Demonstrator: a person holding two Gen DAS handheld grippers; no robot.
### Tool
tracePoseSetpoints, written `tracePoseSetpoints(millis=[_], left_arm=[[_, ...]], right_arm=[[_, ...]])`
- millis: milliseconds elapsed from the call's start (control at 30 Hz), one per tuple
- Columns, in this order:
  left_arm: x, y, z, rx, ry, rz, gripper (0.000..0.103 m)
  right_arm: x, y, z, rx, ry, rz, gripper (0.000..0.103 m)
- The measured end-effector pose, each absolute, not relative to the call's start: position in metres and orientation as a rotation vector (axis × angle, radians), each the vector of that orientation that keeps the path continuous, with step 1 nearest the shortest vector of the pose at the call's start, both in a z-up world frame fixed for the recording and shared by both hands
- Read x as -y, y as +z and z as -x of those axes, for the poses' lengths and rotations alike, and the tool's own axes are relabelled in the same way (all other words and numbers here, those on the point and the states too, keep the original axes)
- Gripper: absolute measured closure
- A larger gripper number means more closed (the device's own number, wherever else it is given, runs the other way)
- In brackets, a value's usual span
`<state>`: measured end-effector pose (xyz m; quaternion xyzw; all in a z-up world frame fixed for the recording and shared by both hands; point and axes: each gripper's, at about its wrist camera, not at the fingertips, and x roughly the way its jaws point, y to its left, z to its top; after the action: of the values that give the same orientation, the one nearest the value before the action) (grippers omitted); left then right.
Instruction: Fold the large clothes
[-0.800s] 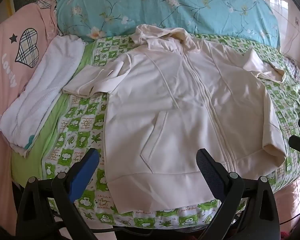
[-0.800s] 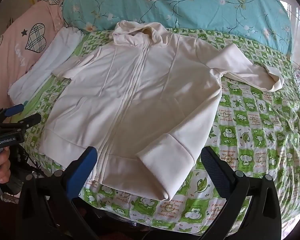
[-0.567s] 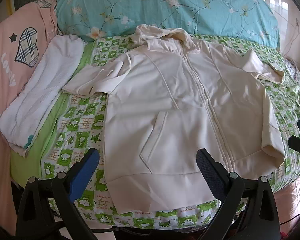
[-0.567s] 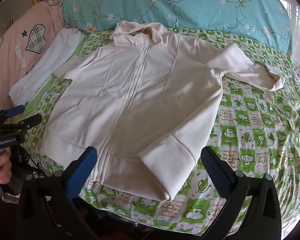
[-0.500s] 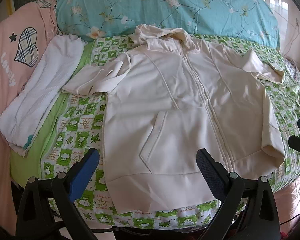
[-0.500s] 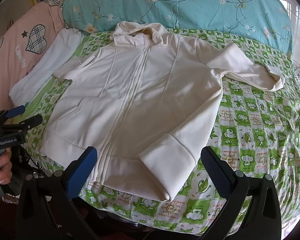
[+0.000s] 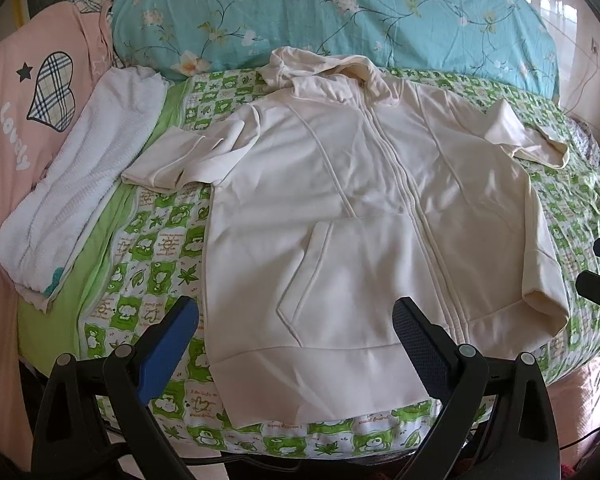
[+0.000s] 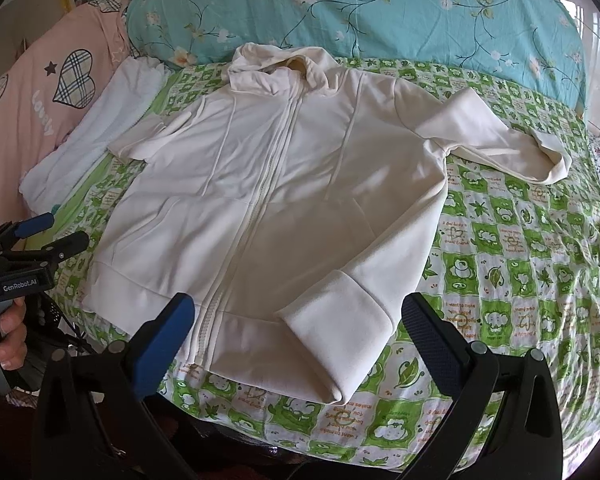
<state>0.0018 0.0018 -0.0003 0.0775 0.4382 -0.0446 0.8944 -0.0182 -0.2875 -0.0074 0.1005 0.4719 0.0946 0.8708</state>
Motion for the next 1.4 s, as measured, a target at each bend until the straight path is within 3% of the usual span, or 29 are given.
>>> tracePoseSetpoints(millis=[800,1233,1300,1400], left_arm=[[-0.004,-0.012,-0.016,-0.941,-0.171,-0.02,0.005],[0.001,-0.025,-0.047,-0.96,-0.137,-0.043,0.005],[0.003,-0.025,-0.055,-0.935,-0.138,-0.033,0.005],[0.007,-0.024,-0.069,-0.906,-0.159,-0.027,0.005]], right_arm=[[0.292,-0.015,0.011,-0.979,0.199,-0.241,0.0],[0.363,-0.032,-0.017,-0.931,0.06,-0.334,0.0],[0.385,-0.032,-0.027,-0.912,0.012,-0.331,0.002],[0.43,-0.033,-0.048,-0.882,-0.084,-0.321,0.011]])
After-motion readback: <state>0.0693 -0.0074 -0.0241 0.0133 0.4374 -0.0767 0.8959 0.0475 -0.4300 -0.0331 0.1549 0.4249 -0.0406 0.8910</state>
